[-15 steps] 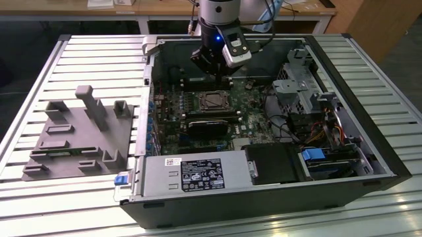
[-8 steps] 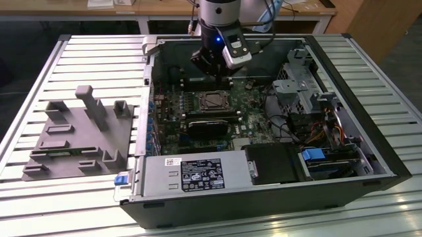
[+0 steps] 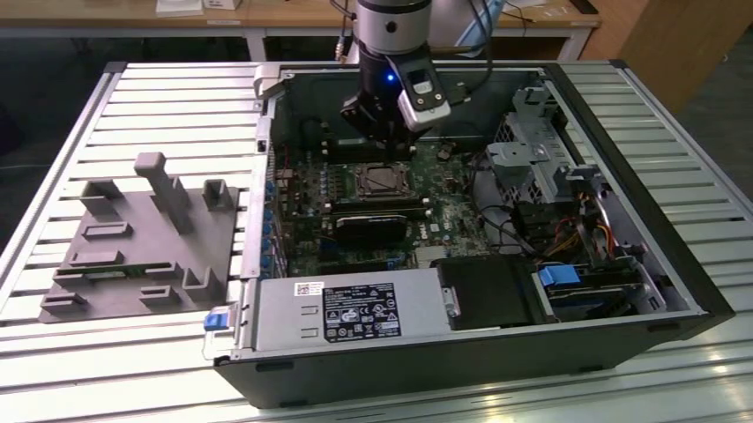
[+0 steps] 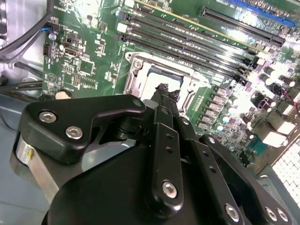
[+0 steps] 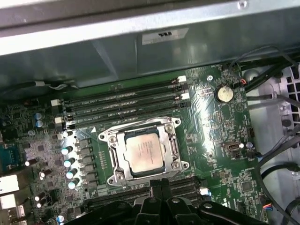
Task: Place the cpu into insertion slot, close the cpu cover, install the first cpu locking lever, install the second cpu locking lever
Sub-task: 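Install the second cpu locking lever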
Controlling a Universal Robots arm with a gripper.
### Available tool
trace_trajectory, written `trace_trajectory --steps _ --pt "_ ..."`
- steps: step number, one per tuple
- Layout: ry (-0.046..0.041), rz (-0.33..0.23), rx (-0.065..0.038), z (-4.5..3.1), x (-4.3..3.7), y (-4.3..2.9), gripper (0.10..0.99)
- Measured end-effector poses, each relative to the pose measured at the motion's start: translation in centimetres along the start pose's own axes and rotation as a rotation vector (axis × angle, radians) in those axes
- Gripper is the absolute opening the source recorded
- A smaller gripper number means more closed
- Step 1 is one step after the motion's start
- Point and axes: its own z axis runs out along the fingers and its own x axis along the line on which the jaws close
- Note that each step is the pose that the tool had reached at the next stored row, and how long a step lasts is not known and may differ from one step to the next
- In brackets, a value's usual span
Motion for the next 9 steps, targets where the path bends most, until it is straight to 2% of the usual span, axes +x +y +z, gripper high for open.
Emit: trace_trajectory --steps 9 --pt "0.0003 0.0 0.0 0.46 -0.02 -0.24 0.106"
